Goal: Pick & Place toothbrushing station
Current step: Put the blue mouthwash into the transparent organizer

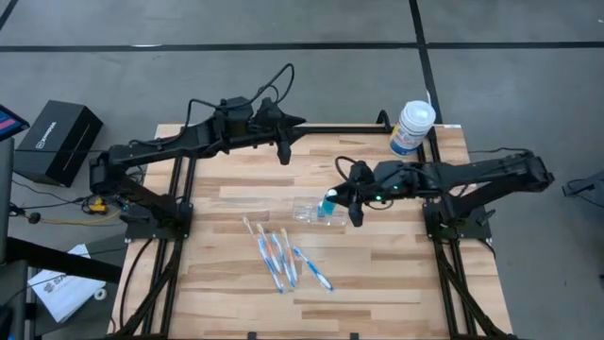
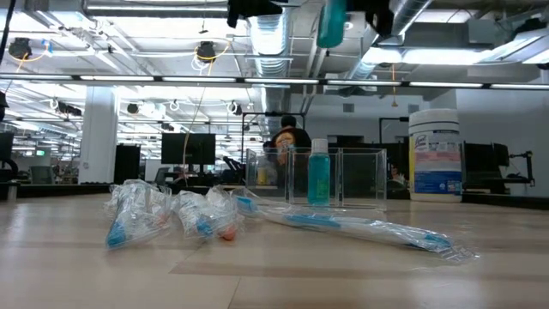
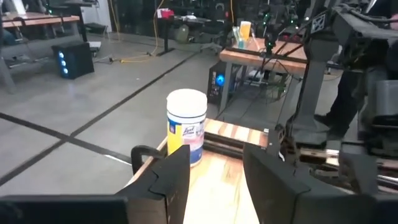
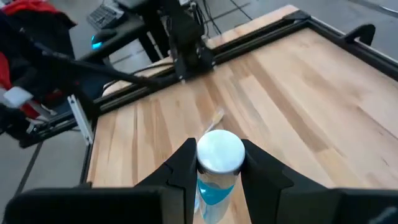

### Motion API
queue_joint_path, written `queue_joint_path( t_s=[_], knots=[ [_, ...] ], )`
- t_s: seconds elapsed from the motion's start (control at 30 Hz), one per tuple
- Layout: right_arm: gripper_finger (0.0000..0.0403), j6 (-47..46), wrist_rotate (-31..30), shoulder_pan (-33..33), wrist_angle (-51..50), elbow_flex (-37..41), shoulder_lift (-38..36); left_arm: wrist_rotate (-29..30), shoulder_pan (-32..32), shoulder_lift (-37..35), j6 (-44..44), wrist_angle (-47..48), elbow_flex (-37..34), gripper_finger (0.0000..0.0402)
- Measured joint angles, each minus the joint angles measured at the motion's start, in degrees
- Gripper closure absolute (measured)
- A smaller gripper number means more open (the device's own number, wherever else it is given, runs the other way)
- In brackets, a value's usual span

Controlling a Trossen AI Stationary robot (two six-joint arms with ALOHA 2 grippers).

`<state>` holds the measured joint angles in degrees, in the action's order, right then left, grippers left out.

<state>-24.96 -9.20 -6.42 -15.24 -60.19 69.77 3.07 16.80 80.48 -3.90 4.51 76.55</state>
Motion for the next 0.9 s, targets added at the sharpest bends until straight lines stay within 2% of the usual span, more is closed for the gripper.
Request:
queue_joint_path(
  t_s=[0.3, 0.67, 0.9],
  knots=[
    [0.0317, 1.2, 5.1, 3.8, 7.0, 4.4, 4.7, 0.0, 0.0, -0.8, -1.3, -2.6, -4.3, 0.0259],
    [0.0317, 3.5, 10.4, 7.9, 13.0, 4.5, 12.3, 0.1, 0.0, -0.8, -1.6, -6.2, -9.1, 0.0263],
    [0.0317, 4.0, 11.4, 9.8, 14.6, 4.5, 15.7, 0.1, 0.0, -1.9, -1.6, -7.6, -12.5, 0.0266]
  ],
)
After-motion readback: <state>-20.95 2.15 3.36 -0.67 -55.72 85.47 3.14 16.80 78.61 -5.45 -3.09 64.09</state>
